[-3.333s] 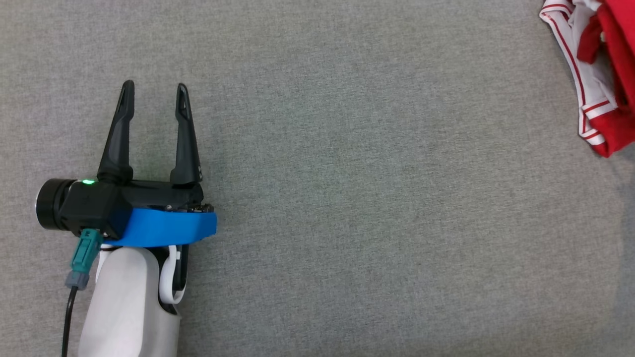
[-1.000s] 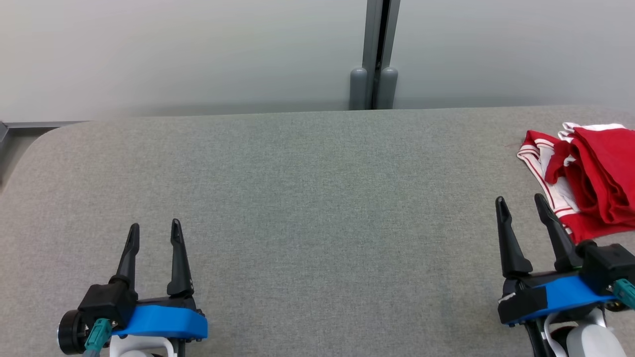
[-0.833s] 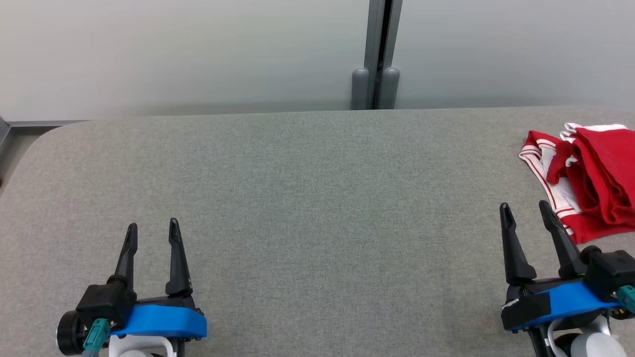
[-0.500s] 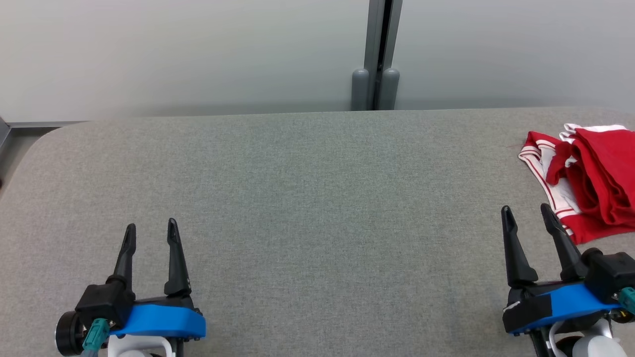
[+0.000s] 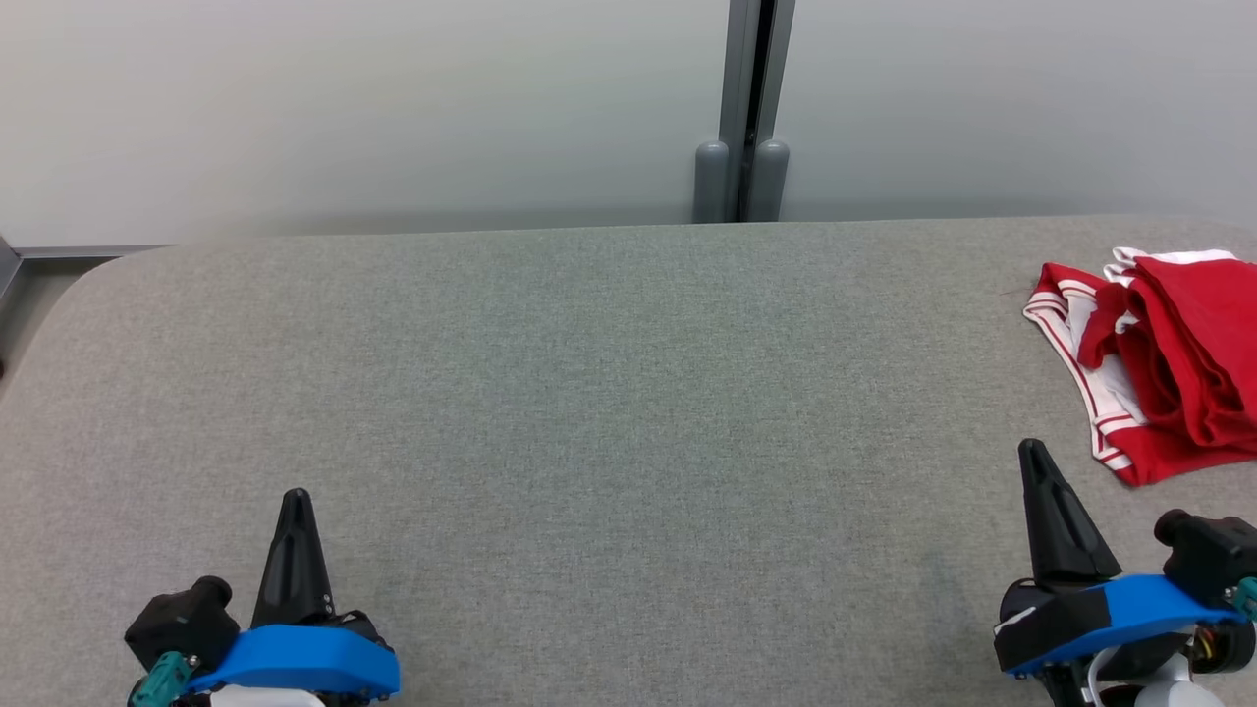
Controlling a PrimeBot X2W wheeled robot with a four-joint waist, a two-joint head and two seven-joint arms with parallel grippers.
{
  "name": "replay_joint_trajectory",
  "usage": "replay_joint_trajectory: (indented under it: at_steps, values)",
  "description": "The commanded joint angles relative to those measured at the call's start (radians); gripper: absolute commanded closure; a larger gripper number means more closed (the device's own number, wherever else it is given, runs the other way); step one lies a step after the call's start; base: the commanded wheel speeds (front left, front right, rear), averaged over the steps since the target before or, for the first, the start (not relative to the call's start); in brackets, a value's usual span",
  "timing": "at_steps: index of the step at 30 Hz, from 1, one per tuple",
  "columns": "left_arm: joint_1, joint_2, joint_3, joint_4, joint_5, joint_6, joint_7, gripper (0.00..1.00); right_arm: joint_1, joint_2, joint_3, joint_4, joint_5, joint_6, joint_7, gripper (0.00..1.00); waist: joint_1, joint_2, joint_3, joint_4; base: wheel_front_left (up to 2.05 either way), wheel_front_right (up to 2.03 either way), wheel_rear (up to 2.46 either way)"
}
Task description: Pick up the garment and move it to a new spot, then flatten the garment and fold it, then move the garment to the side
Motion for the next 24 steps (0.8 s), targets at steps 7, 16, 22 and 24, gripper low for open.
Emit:
replay_joint_trajectory:
  at_steps: [7, 16, 22, 24]
  values:
    - [-0.03, 0.001, 0.019, -0.019, -0.143, -0.015, 0.032, 1.0, -0.015, -0.003, -0.007, 0.0, 0.15, 0.0, 0.019, 1.0, 0.0, 0.0, -0.004, -0.001, 0.0, 0.0, 0.0]
    - [-0.037, 0.001, 0.031, -0.021, -0.287, -0.026, 0.069, 1.0, -0.021, -0.003, -0.011, 0.016, 0.299, 0.0, 0.04, 1.0, 0.0, 0.0, -0.009, -0.003, 0.0, 0.0, 0.0]
    - [-0.042, 0.001, 0.04, -0.022, -0.376, -0.034, 0.092, 1.0, -0.026, -0.003, -0.013, 0.026, 0.39, 0.0, 0.053, 1.0, 0.0, 0.0, -0.012, -0.004, 0.0, 0.0, 0.0]
    - [-0.044, 0.001, 0.042, -0.022, -0.404, -0.036, 0.1, 1.0, -0.027, -0.003, -0.014, 0.029, 0.419, 0.0, 0.058, 1.0, 0.0, 0.0, -0.013, -0.004, 0.0, 0.0, 0.0]
